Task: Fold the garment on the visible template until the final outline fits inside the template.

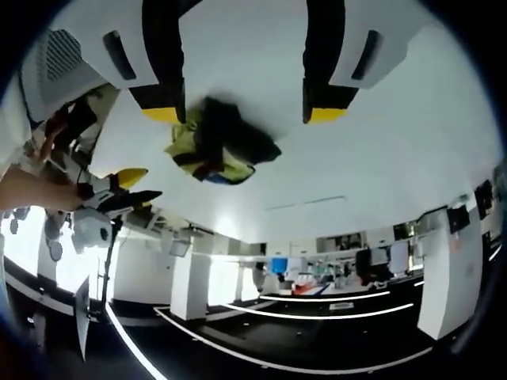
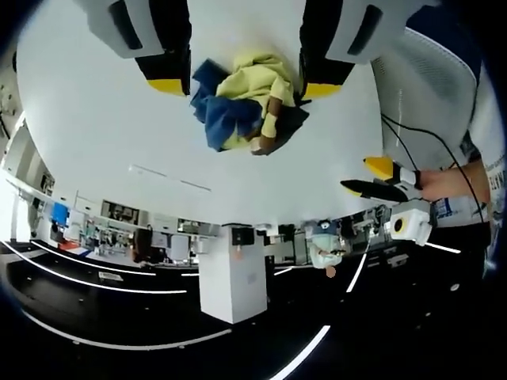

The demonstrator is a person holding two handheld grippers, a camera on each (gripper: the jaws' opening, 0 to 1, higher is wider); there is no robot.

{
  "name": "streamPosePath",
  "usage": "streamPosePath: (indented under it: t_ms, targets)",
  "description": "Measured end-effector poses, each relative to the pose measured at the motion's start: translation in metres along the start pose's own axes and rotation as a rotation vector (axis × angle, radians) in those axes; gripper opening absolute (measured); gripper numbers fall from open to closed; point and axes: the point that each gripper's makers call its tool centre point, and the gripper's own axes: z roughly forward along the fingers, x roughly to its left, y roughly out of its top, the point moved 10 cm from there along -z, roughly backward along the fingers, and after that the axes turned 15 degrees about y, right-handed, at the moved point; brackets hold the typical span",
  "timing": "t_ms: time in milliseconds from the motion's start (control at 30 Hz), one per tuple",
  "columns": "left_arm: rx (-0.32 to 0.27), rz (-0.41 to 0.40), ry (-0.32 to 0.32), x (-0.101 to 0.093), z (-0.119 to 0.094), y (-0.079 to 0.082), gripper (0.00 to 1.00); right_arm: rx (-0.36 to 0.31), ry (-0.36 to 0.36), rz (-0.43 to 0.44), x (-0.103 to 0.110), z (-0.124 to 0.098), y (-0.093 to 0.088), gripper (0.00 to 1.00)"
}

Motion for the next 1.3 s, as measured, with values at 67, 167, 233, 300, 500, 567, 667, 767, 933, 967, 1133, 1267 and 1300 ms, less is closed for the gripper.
streamPosePath:
  t_ms: [67,167,233,300,500,567,667,767,933,967,1133,1267,1300]
  targets:
    - [-0.001,0.008,-0.011,-0.004,0.005,0.002,0.54,0.005,0.009,-0.008,-0.002,0.004,0.001,0.49]
    - [0.0,0.017,-0.033,-0.007,0.011,0.003,0.52,0.019,0.02,-0.019,-0.005,0.01,0.001,0.46]
    - [0.004,0.027,-0.05,-0.009,0.015,0.003,0.49,0.028,0.026,-0.035,-0.007,0.013,0.002,0.43]
    - [0.006,0.039,-0.058,-0.01,0.019,0.004,0.45,0.032,0.033,-0.036,-0.009,0.017,0.004,0.41]
    - [-0.005,0.044,-0.095,-0.017,0.026,0.004,0.34,0.039,0.049,-0.038,-0.015,0.025,0.005,0.36]
    - [0.011,0.067,-0.104,-0.019,0.029,0.001,0.32,0.045,0.061,-0.038,-0.017,0.029,0.005,0.35]
    - [0.025,0.073,-0.12,-0.023,0.032,-0.004,0.3,0.057,0.076,-0.043,-0.019,0.033,0.004,0.34]
    - [0.045,0.069,-0.142,-0.026,0.036,-0.01,0.27,0.077,0.086,-0.051,-0.022,0.038,0.004,0.31]
    - [0.074,0.083,-0.184,-0.034,0.044,-0.018,0.21,0.105,0.094,-0.064,-0.026,0.044,0.002,0.29]
    - [0.079,0.09,-0.189,-0.035,0.045,-0.019,0.21,0.11,0.097,-0.066,-0.027,0.045,0.002,0.28]
    - [0.094,0.117,-0.208,-0.039,0.056,-0.023,0.2,0.132,0.112,-0.087,-0.031,0.048,0.001,0.24]
    - [0.099,0.125,-0.228,-0.045,0.065,-0.023,0.19,0.146,0.116,-0.104,-0.034,0.049,0.001,0.21]
    - [0.104,0.127,-0.232,-0.047,0.066,-0.022,0.17,0.15,0.12,-0.108,-0.035,0.05,0.0,0.21]
